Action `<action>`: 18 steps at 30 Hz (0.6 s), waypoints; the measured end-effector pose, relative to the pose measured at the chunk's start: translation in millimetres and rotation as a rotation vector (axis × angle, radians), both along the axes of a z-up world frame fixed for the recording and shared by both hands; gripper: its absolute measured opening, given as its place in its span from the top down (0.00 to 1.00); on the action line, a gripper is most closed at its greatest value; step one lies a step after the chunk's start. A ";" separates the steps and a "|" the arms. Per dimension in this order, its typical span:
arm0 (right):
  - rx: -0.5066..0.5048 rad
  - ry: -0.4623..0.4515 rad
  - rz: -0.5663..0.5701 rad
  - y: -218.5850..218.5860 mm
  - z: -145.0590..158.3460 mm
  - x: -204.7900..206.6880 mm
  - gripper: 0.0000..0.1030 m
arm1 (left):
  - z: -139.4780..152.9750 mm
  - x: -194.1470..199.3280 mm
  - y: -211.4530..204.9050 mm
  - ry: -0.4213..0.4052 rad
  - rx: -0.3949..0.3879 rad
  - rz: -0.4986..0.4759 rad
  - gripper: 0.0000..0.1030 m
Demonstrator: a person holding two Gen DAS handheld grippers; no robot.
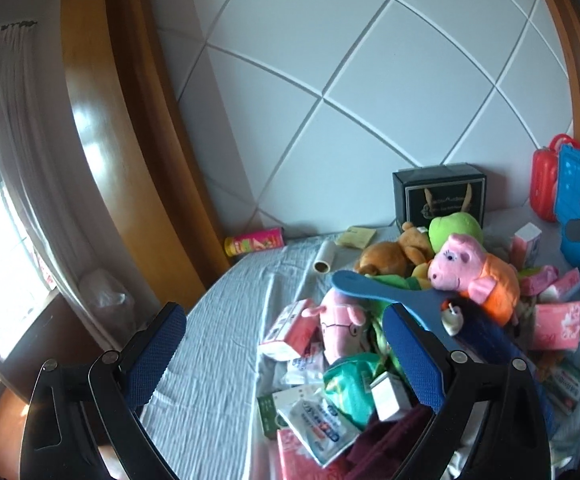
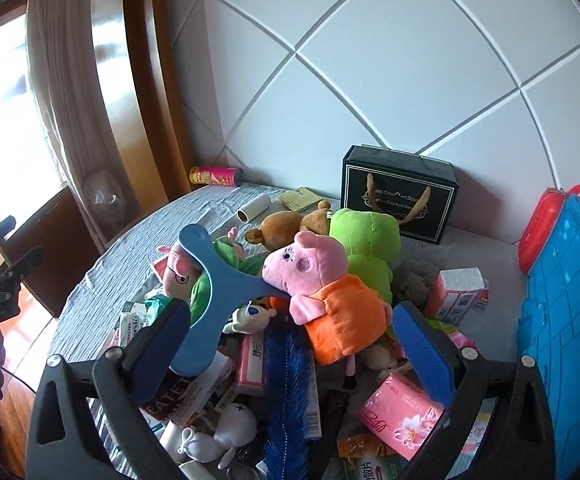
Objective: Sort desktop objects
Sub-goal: 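Move both tools back over the pile of toys on the table, then grasp the orange-shirt pig plush with the right tool while the left tool grasps the glasses pig plush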
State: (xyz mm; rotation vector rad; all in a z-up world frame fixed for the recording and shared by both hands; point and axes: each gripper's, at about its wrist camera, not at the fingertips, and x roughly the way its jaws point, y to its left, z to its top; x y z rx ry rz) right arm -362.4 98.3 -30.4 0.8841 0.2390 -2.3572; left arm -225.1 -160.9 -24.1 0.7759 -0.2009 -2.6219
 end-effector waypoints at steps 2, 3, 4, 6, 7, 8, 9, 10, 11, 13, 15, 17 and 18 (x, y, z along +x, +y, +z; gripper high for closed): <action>0.020 -0.008 0.016 -5.0 -5.6 -7.5 0.00 | -9.9 -9.2 -6.4 -0.027 0.010 -0.007 0.03; 0.026 -0.017 0.025 -6.9 -9.0 -10.6 0.00 | -13.9 -14.6 -8.1 -0.042 0.003 -0.005 0.03; 0.034 -0.024 0.030 -8.8 -12.9 -14.2 0.00 | -18.1 -20.5 -9.6 -0.056 -0.001 -0.019 0.03; 0.055 -0.036 0.037 -12.3 -20.3 -21.4 0.00 | -25.7 -32.0 -13.4 -0.076 -0.005 -0.048 0.03; 0.063 -0.043 0.042 -14.2 -24.9 -25.0 0.00 | -29.7 -38.0 -15.4 -0.086 0.000 -0.071 0.03; 0.071 -0.049 0.046 -16.0 -29.4 -28.7 0.00 | -33.7 -44.2 -17.4 -0.096 0.005 -0.094 0.03; 0.078 -0.055 0.048 -17.8 -33.9 -32.7 0.00 | -37.9 -50.9 -20.3 -0.108 0.010 -0.103 0.03; 0.085 -0.064 0.049 -19.4 -39.1 -37.4 0.00 | -43.2 -58.3 -23.5 -0.125 0.015 -0.107 0.03; 0.089 -0.073 0.049 -20.9 -43.9 -42.4 0.00 | -48.2 -65.6 -26.6 -0.140 0.026 -0.111 0.03; 0.097 -0.090 0.050 -23.9 -53.7 -52.5 0.00 | -58.4 -78.0 -32.5 -0.164 0.042 -0.109 0.03; 0.105 -0.105 0.054 -26.8 -62.7 -62.7 0.00 | -69.2 -89.5 -37.1 -0.183 0.055 -0.121 0.03; 0.119 -0.113 0.066 -31.0 -72.1 -72.9 0.00 | -80.1 -101.1 -41.7 -0.202 0.069 -0.132 0.03; 0.133 -0.115 0.073 -33.8 -77.5 -78.5 0.00 | -85.5 -106.9 -44.0 -0.212 0.075 -0.138 0.03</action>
